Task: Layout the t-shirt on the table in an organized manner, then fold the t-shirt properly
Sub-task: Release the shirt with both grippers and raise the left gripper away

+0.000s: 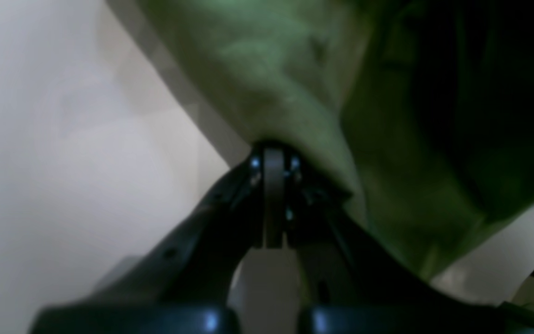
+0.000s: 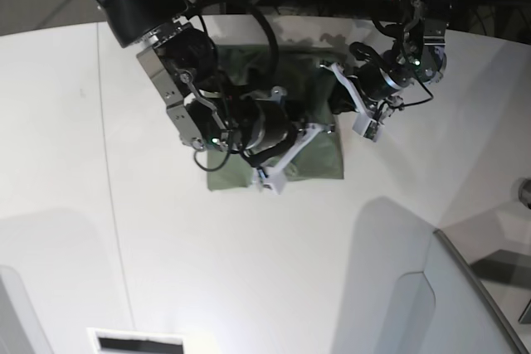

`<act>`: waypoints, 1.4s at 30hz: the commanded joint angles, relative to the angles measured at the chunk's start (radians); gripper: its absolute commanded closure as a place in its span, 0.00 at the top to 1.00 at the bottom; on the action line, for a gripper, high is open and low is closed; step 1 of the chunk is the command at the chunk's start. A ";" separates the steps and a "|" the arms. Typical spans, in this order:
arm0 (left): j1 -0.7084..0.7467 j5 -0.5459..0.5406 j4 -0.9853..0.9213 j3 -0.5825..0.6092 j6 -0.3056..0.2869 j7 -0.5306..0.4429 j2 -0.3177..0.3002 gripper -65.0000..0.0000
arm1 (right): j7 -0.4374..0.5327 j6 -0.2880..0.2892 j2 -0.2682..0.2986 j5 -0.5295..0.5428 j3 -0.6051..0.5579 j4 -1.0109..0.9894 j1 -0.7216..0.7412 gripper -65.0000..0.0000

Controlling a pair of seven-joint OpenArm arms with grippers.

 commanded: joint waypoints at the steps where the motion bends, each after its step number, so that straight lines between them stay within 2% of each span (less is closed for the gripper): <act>1: -0.007 -0.013 0.018 -0.001 -0.002 -0.018 -0.006 0.00 | 0.011 0.008 -0.015 0.015 -0.002 0.011 0.027 0.04; 6: -0.001 -0.013 0.022 -0.001 -0.002 -0.018 -0.011 0.00 | 0.013 0.008 -0.015 0.015 -0.002 0.002 0.031 0.04; 11: 0.015 -0.019 0.057 -0.017 -0.002 -0.018 -0.030 0.00 | 0.056 0.008 -0.013 0.015 -0.010 -0.038 0.031 0.04; 17: 0.081 -0.013 0.187 -0.155 -0.002 -0.016 -0.052 0.00 | 0.060 0.008 -0.013 0.015 -0.010 -0.044 0.031 0.04; 22: 0.148 -0.013 0.235 -0.233 -0.002 0.093 -0.132 0.00 | 0.062 0.014 -0.013 0.015 -0.012 -0.044 0.033 0.04; 26: 0.222 -0.013 0.238 -0.284 -0.002 0.091 -0.173 0.00 | 0.092 0.016 -0.013 0.016 -0.012 -0.044 0.042 0.05; 28: 0.252 -0.013 0.238 -0.319 -0.003 0.091 -0.176 0.00 | 0.109 0.016 -0.015 0.019 -0.012 -0.044 0.045 0.13; 32: 0.280 -0.013 0.238 -0.373 -0.005 0.091 -0.172 0.00 | 0.137 0.016 -0.018 0.021 -0.012 -0.046 0.045 0.42; 34: 0.280 -0.013 0.238 -0.382 -0.005 0.091 -0.170 0.00 | 0.166 0.016 -0.018 0.021 -0.012 -0.046 0.045 0.50; 38: 0.278 -0.015 0.238 -0.383 -0.005 0.091 -0.170 0.00 | 0.174 0.019 -0.019 0.021 -0.013 -0.038 0.050 0.52; 41: 0.274 -0.019 0.236 -0.383 -0.005 0.091 -0.170 0.00 | 0.171 0.071 -0.008 0.022 -0.075 0.042 0.068 0.51; 42: 0.274 -0.019 0.233 -0.383 -0.005 0.091 -0.170 0.00 | 0.166 0.082 0.018 0.019 -0.090 0.093 0.063 0.51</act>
